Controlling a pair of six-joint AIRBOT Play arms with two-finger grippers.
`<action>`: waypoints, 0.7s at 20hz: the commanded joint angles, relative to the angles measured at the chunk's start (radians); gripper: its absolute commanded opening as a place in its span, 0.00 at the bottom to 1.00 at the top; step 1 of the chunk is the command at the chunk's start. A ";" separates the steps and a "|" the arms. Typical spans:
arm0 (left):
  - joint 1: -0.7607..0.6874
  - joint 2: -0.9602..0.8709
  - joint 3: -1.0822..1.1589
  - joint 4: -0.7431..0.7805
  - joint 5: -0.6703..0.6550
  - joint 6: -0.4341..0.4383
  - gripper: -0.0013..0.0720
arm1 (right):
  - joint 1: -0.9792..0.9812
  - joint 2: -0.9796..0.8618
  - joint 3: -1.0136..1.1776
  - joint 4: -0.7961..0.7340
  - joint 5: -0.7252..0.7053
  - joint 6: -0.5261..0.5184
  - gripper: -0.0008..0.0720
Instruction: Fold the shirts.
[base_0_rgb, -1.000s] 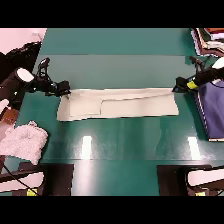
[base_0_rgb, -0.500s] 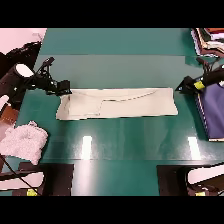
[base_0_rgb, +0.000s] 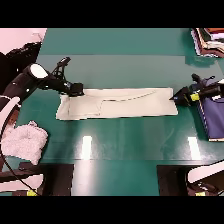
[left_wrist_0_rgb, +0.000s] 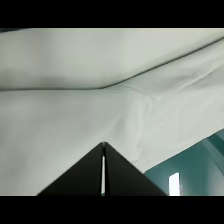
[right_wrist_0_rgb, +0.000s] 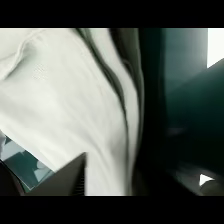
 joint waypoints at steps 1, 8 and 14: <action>-0.062 -0.029 0.025 -0.056 0.068 -0.008 0.06 | 0.055 -0.015 -0.008 0.031 -0.027 -0.069 0.15; -0.223 -0.254 0.287 -0.061 0.064 -0.027 0.06 | 0.072 0.180 -0.008 0.187 -0.016 -0.063 0.03; -0.338 -0.420 0.402 -0.060 0.056 -0.051 0.06 | 0.165 0.391 0.014 0.309 -0.064 0.000 0.03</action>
